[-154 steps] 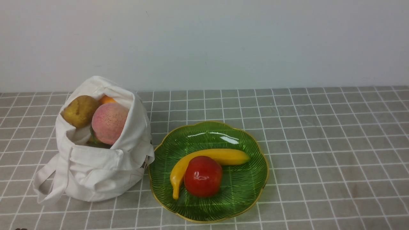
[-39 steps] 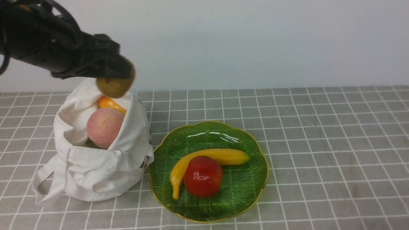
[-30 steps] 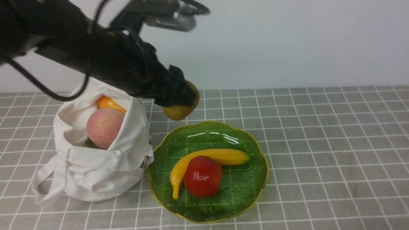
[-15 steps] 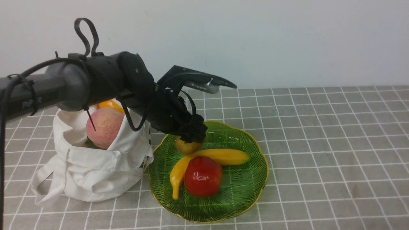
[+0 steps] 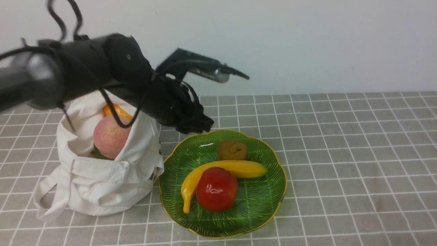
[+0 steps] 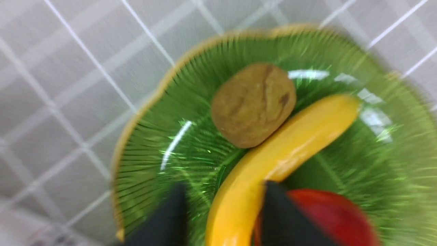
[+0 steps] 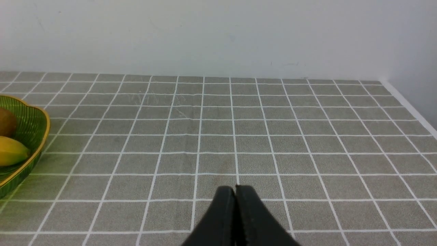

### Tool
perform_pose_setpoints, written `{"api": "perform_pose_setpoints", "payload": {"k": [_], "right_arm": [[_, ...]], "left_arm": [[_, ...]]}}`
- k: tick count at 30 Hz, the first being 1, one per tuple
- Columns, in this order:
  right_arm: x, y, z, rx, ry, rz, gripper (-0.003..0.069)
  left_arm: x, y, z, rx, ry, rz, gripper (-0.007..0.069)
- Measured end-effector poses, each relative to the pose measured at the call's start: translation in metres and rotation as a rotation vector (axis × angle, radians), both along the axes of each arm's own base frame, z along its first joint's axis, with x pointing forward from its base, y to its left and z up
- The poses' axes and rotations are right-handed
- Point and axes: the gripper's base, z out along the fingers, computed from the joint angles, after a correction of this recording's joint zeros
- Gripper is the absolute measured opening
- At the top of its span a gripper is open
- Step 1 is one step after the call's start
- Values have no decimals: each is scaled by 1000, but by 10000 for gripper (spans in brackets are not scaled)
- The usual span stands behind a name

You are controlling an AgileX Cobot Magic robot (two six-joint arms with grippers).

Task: Take the fruit out of the bag on the grey coffee tablecloth and place them on the plate.

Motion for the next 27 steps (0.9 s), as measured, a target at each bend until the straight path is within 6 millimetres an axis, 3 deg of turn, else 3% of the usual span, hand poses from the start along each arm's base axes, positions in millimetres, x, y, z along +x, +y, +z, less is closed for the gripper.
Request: {"api": "perform_pose_setpoints", "payload": {"k": [1, 3, 6, 7, 9, 13, 15, 16, 17, 18, 19, 22, 27], "right_arm": [[0, 0, 0, 0, 0, 0, -15], [0, 0, 0, 0, 0, 0, -15], [0, 0, 0, 0, 0, 0, -15], [0, 0, 0, 0, 0, 0, -15], [0, 0, 0, 0, 0, 0, -15], [0, 0, 0, 0, 0, 0, -15], [0, 0, 0, 0, 0, 0, -15], [0, 0, 0, 0, 0, 0, -15], [0, 0, 0, 0, 0, 0, -15], [0, 0, 0, 0, 0, 0, -15], [0, 0, 0, 0, 0, 0, -15], [0, 0, 0, 0, 0, 0, -15], [0, 0, 0, 0, 0, 0, -15]], "left_arm": [[-13, 6, 28, -20, -56, 6, 63], [-39, 16, 76, -81, -172, 24, 12], [-69, 28, 118, -156, -294, 38, -1], [-101, 40, 151, -234, -412, 54, -7], [-137, 55, 176, -316, -521, 74, -8], [-199, 82, 186, -406, -672, 103, -8], [-228, 96, 177, -446, -748, 124, -8], [-227, 96, 174, -441, -738, 125, -8], [-250, 107, 161, -475, -804, 145, -8], [-252, 108, 159, -479, -812, 147, -8], [-274, 119, 146, -515, -886, 168, -8], [-307, 135, 128, -576, -1002, 187, -8], [-348, 155, 105, -607, -1186, 189, -8]]}}
